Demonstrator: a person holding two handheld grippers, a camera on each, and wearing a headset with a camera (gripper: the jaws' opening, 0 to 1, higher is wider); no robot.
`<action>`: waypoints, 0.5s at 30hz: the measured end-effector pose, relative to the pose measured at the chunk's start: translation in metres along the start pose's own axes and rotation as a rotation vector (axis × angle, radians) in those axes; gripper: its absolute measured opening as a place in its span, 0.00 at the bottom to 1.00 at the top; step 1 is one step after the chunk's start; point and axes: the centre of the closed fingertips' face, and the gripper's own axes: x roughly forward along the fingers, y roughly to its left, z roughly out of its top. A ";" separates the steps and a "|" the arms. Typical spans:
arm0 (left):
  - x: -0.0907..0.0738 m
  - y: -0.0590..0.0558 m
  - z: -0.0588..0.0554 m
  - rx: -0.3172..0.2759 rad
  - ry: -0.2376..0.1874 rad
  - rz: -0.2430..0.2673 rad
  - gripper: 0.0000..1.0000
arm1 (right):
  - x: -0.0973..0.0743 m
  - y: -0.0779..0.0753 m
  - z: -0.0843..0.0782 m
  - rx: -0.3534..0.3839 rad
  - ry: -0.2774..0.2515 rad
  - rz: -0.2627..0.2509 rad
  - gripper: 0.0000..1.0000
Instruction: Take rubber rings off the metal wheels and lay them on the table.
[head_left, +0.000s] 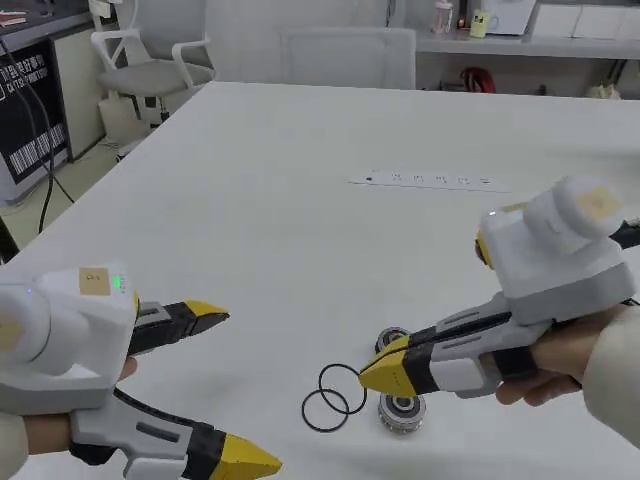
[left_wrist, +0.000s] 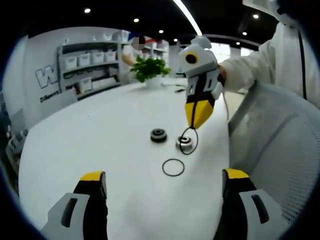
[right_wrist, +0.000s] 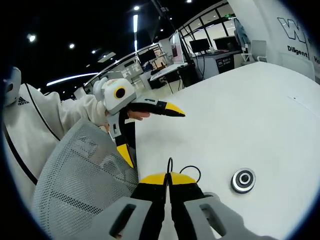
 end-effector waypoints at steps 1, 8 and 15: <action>0.000 0.000 0.001 0.001 -0.005 0.000 0.97 | 0.004 -0.001 -0.002 0.003 0.009 0.000 0.00; 0.003 -0.003 0.004 0.003 -0.009 -0.006 0.95 | 0.021 -0.003 -0.013 0.012 0.055 0.006 0.00; 0.002 -0.003 0.003 0.008 0.000 -0.010 0.93 | 0.032 -0.006 -0.030 0.004 0.104 -0.009 0.00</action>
